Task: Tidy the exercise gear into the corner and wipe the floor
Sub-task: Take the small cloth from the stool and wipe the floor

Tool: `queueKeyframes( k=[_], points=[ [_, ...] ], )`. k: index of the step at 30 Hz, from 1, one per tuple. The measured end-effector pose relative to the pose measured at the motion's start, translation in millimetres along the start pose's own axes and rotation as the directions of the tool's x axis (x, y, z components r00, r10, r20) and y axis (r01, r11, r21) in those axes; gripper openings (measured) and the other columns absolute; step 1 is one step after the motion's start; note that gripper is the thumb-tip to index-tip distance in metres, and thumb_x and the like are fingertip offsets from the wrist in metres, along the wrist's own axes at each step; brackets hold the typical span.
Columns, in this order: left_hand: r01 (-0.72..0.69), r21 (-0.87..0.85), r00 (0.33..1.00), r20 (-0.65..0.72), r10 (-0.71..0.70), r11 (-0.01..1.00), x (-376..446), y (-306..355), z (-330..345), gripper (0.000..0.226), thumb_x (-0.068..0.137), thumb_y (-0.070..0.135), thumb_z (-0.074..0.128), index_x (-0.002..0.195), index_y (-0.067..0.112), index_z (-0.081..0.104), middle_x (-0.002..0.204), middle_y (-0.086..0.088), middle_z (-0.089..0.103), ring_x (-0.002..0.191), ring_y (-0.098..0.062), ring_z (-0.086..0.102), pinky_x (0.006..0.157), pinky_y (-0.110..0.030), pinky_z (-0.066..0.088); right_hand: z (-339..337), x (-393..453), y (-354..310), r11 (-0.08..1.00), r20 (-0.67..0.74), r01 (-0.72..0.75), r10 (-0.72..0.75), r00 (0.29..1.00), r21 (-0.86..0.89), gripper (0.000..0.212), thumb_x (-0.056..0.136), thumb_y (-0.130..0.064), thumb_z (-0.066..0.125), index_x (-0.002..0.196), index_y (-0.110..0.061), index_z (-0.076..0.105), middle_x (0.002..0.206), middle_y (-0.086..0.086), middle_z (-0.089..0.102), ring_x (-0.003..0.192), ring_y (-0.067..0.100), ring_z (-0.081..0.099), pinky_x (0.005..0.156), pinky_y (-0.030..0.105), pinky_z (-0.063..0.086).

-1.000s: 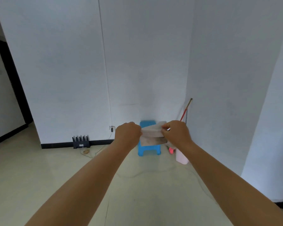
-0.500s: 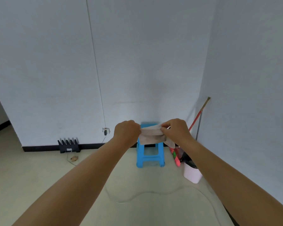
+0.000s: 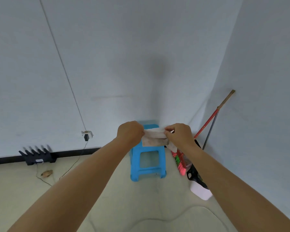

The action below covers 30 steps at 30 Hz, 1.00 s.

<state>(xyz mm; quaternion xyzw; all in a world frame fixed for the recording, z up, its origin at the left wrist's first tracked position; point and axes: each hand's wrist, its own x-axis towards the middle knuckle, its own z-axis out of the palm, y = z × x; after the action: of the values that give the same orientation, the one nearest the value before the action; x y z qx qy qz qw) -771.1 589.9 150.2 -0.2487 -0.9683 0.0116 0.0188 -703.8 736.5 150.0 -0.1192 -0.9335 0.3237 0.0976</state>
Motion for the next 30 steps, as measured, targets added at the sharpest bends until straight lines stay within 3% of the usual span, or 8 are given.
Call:
queueKeyframes(
  k=[5,10,14,16,21,26,30],
  points=[
    [0.028,-0.044,0.993,0.112,-0.023,0.999,130.5,-15.9,58.9,0.033,0.099,0.019,0.035,0.111,0.011,0.065,0.099,-0.007,0.057,0.083,-0.017,0.046,0.07,-0.026,0.036,39.1,133.4,49.9,0.997,0.121,-0.078,0.076,0.99,0.009,0.027,0.089,-0.011,0.052,0.11,-0.006,0.069,0.116,0.009,0.068,0.111,0.022,0.06,0.094,0.027,0.043],
    [0.087,-0.098,0.966,0.252,-0.06,0.991,258.3,-29.5,113.9,0.033,0.1,0.021,0.034,0.108,0.008,0.063,0.094,-0.005,0.05,0.105,-0.025,0.059,0.079,-0.031,0.045,85.9,263.8,102.1,0.994,0.222,-0.113,0.111,0.969,-0.004,0.026,0.09,-0.011,0.051,0.102,-0.003,0.072,0.11,0.011,0.071,0.107,0.022,0.062,0.087,0.023,0.042],
    [0.151,-0.113,0.935,0.34,-0.105,0.982,346.8,-47.5,154.8,0.032,0.1,0.019,0.034,0.11,0.007,0.062,0.112,-0.009,0.058,0.104,-0.026,0.059,0.081,-0.032,0.046,131.1,357.0,133.8,0.987,0.297,-0.146,0.159,0.942,-0.066,0.026,0.088,-0.009,0.05,0.095,0.007,0.07,0.1,0.022,0.07,0.1,0.033,0.062,0.084,0.033,0.041],
    [0.2,-0.124,0.918,0.37,-0.141,0.972,378.9,-57.8,173.9,0.03,0.1,0.015,0.035,0.111,0.005,0.061,0.109,-0.01,0.053,0.099,-0.026,0.058,0.079,-0.031,0.045,156.2,394.2,143.2,0.982,0.331,-0.166,0.188,0.925,-0.095,0.026,0.087,-0.008,0.05,0.096,0.008,0.069,0.101,0.024,0.069,0.099,0.034,0.061,0.085,0.036,0.041],
    [0.329,-0.198,0.858,0.47,-0.205,0.923,455.0,-96.2,238.2,0.028,0.098,0.011,0.039,0.116,0.008,0.06,0.124,-0.01,0.051,0.109,-0.03,0.059,0.087,-0.034,0.047,223.9,475.8,162.2,0.972,0.411,-0.168,0.221,0.885,-0.162,0.028,0.089,-0.008,0.047,0.095,0.008,0.069,0.098,0.024,0.069,0.095,0.033,0.062,0.083,0.036,0.041],
    [0.35,-0.253,0.834,0.522,-0.177,0.902,527.2,-131.0,314.0,0.027,0.098,0.013,0.04,0.114,0.007,0.061,0.12,-0.012,0.054,0.105,-0.03,0.059,0.083,-0.035,0.048,292.4,543.5,191.3,0.96,0.389,-0.165,0.244,0.888,-0.226,0.028,0.09,-0.009,0.048,0.099,0.009,0.067,0.102,0.022,0.067,0.097,0.032,0.059,0.085,0.039,0.041],
    [0.381,-0.254,0.831,0.516,-0.208,0.889,565.2,-147.2,372.9,0.029,0.098,0.014,0.038,0.116,0.008,0.06,0.119,-0.011,0.053,0.111,-0.029,0.053,0.082,-0.034,0.046,344.8,577.8,219.2,0.955,0.413,-0.145,0.244,0.878,-0.257,0.028,0.093,-0.01,0.046,0.105,0.005,0.066,0.111,0.017,0.064,0.105,0.029,0.056,0.085,0.03,0.037]
  ],
)
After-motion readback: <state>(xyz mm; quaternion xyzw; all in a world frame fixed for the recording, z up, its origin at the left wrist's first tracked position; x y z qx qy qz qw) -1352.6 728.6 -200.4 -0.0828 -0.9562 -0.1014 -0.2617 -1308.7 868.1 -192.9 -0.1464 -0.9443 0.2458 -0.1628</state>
